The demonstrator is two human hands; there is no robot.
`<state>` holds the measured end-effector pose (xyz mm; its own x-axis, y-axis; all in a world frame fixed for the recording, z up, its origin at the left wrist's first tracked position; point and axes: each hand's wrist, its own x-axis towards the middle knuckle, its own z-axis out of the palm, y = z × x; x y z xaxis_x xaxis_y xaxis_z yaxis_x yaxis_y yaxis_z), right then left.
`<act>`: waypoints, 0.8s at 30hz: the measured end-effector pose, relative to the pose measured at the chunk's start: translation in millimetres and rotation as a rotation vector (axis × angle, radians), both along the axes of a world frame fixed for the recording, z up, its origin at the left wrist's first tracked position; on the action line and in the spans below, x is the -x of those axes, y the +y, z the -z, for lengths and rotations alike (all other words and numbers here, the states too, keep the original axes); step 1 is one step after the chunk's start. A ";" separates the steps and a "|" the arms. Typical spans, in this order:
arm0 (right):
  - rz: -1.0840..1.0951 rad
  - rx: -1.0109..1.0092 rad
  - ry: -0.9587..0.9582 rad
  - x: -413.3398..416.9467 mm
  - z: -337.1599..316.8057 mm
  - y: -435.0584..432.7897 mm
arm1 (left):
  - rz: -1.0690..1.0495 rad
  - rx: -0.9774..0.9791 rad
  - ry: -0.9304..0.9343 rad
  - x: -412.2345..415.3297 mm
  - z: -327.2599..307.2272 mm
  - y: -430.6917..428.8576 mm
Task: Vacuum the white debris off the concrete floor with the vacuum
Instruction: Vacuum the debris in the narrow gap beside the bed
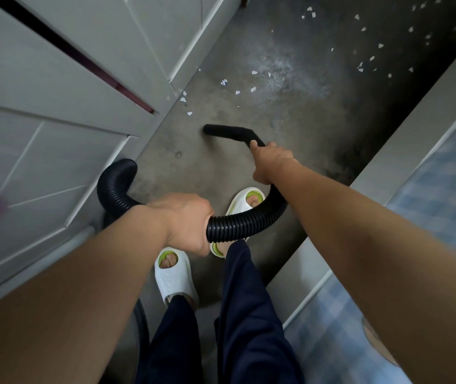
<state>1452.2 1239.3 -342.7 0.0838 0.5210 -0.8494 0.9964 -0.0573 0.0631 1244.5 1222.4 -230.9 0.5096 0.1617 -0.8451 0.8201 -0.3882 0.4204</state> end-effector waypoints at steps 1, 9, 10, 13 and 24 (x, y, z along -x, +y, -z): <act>-0.029 0.011 0.011 -1.7 -2.0 2.0 | -0.009 0.015 -0.010 -3.4 -0.5 0.7; -0.053 -0.049 0.040 7.8 -1.2 35.0 | -0.051 0.014 0.011 0.2 -0.1 12.8; -0.047 -0.058 0.041 10.0 1.2 43.1 | -0.067 0.010 0.019 1.3 0.8 16.3; -0.016 -0.088 0.058 15.1 5.7 62.5 | -0.088 -0.028 0.029 0.7 3.4 24.2; 0.177 -0.181 -0.062 -14.7 5.9 93.7 | -0.139 -0.090 0.018 -20.0 2.7 46.2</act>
